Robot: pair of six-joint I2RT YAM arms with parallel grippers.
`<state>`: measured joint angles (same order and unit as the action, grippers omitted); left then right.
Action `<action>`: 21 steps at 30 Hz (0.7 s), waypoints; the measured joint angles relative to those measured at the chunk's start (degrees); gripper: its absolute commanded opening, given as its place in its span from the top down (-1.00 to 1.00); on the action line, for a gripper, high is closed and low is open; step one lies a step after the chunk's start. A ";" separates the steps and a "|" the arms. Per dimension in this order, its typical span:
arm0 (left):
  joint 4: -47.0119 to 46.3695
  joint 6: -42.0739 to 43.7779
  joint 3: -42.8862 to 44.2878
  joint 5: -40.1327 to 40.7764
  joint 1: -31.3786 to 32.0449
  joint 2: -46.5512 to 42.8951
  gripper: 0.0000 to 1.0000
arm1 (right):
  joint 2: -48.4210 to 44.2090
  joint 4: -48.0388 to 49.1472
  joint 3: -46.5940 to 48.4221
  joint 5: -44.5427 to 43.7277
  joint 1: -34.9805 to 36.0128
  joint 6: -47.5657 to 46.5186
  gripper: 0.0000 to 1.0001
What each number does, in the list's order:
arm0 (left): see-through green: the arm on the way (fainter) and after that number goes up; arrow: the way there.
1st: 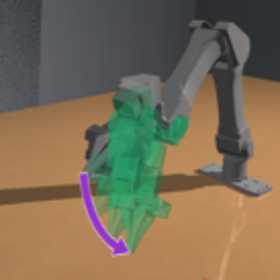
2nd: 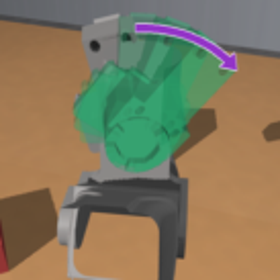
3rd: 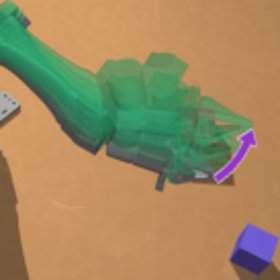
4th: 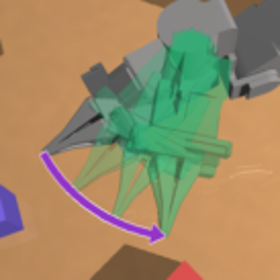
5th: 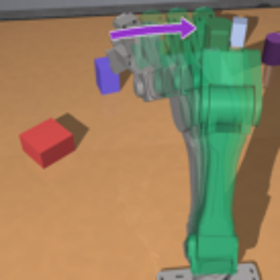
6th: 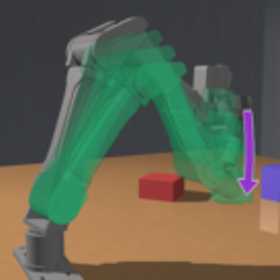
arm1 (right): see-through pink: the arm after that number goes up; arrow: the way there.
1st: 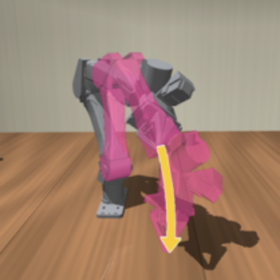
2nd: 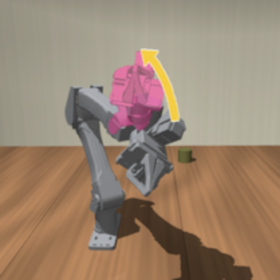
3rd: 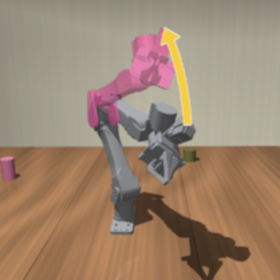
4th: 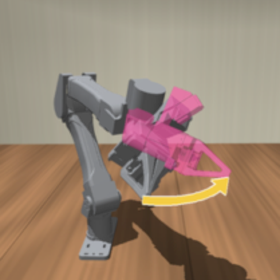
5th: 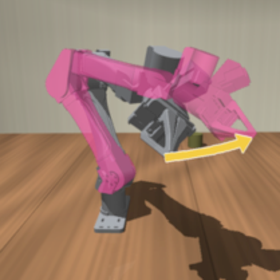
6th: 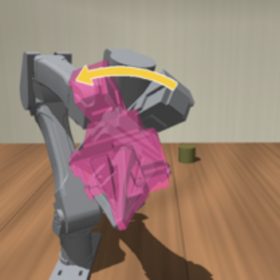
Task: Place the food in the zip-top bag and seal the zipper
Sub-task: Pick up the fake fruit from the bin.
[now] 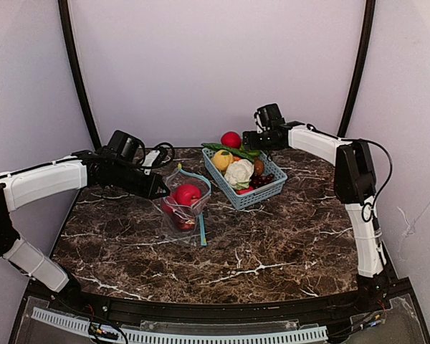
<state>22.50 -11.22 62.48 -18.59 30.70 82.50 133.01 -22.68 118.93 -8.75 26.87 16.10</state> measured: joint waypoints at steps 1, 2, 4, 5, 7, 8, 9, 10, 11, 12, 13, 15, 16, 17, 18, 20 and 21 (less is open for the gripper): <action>0.00 0.00 0.00 -0.04 0.00 0.00 0.99 | 0.63 -0.13 0.57 -0.02 0.00 -0.24 -0.85; 0.00 0.00 0.00 -0.07 0.00 0.00 0.99 | 1.38 -0.15 1.25 -0.07 0.00 -0.63 -0.84; 0.00 0.00 0.00 -0.11 0.00 0.00 0.99 | 2.51 -0.15 2.29 -0.09 -0.02 -1.03 -0.79; -0.02 -0.02 0.00 -0.15 0.00 0.00 0.99 | 2.93 -0.13 2.64 -0.11 -0.02 -1.25 -0.76; 0.00 -0.02 0.00 -0.28 0.00 0.02 0.99 | 3.52 -0.11 3.19 -0.11 0.00 -1.66 -0.71; -0.02 -0.02 0.00 -0.37 -0.02 0.02 0.99 | 3.65 -0.07 3.37 -0.09 0.00 -1.77 -0.68; -0.02 -0.02 0.00 -0.44 -0.02 0.04 0.99 | 3.80 -0.02 3.56 -0.07 0.00 -1.95 -0.65; -0.02 -0.04 0.00 -0.48 -0.02 0.09 0.99 | 3.91 -0.04 3.74 -0.04 0.00 -2.05 -0.62; -0.02 -0.04 0.00 -0.50 -0.02 0.11 0.99 | 4.02 -0.02 3.96 -0.02 0.00 -2.16 -0.57; -0.02 -0.04 0.00 -0.52 -0.02 0.17 0.99 | 4.17 0.17 4.17 -0.04 0.00 -2.10 -0.53; -0.02 -0.04 0.00 -0.55 -0.02 0.22 0.99 | 4.22 0.35 4.17 -0.02 0.00 -2.32 -0.48; -0.02 -0.04 0.00 -0.57 -0.02 0.31 0.99 | 4.31 0.42 4.20 -0.07 0.00 -2.27 -0.37; -0.02 -0.07 0.00 -0.59 -0.02 0.33 0.99 | 4.35 0.46 4.22 -0.07 -0.02 -2.01 -0.32; -0.02 -0.07 0.00 -0.61 -0.02 0.33 0.99 | 4.35 0.48 4.22 -0.02 -0.02 -2.12 -0.28; -0.04 -0.07 0.00 -0.66 -0.02 0.33 0.99 | 4.35 0.48 4.22 -0.02 -0.02 -2.16 -0.24; -0.04 -0.07 0.00 -0.72 -0.02 0.33 0.99 | 4.35 0.57 4.22 -0.04 -0.02 -2.08 -0.18; -0.04 -0.07 0.00 -0.81 -0.02 0.33 0.99 | 4.35 0.59 4.22 -0.02 -0.02 -2.12 -0.16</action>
<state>22.46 -11.29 62.48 -19.40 30.68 82.83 137.36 -22.09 123.15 -8.78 26.85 13.98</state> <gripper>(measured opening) 0.007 0.702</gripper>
